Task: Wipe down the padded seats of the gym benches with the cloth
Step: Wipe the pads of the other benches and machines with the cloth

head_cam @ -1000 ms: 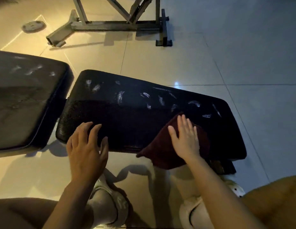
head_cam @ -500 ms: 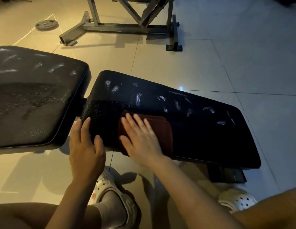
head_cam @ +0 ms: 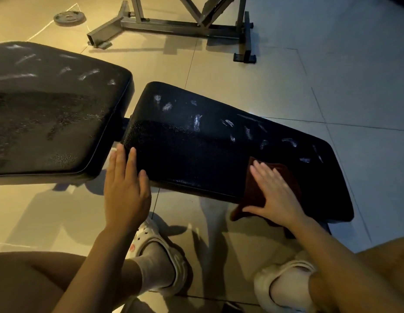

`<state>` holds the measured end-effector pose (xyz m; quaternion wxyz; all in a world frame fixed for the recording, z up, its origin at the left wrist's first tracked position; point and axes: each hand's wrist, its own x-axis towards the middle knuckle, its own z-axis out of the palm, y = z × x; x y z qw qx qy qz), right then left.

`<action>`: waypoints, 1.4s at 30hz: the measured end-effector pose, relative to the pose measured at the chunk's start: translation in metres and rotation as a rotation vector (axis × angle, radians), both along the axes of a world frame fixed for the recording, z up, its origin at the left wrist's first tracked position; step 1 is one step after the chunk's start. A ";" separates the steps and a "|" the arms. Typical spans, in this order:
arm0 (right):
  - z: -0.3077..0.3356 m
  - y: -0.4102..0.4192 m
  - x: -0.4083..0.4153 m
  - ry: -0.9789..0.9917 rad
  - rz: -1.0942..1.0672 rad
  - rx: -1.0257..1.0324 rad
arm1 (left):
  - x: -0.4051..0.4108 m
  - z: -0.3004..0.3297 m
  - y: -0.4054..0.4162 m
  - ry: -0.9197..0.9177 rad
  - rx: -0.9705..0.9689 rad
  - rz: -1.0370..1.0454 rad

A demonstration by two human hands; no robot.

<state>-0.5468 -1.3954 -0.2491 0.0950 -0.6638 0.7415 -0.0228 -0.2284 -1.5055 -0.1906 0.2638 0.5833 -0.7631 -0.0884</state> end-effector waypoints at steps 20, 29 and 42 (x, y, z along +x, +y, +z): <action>0.012 -0.039 0.053 -0.024 0.259 -0.176 | -0.113 0.002 0.032 -0.193 -0.228 -0.251; -0.022 0.002 -0.031 -0.100 0.236 -0.184 | -0.176 -0.034 0.044 -0.352 -0.165 -0.190; -0.048 0.070 -0.164 -0.135 0.183 0.056 | -0.260 -0.048 0.125 -0.245 -0.050 0.040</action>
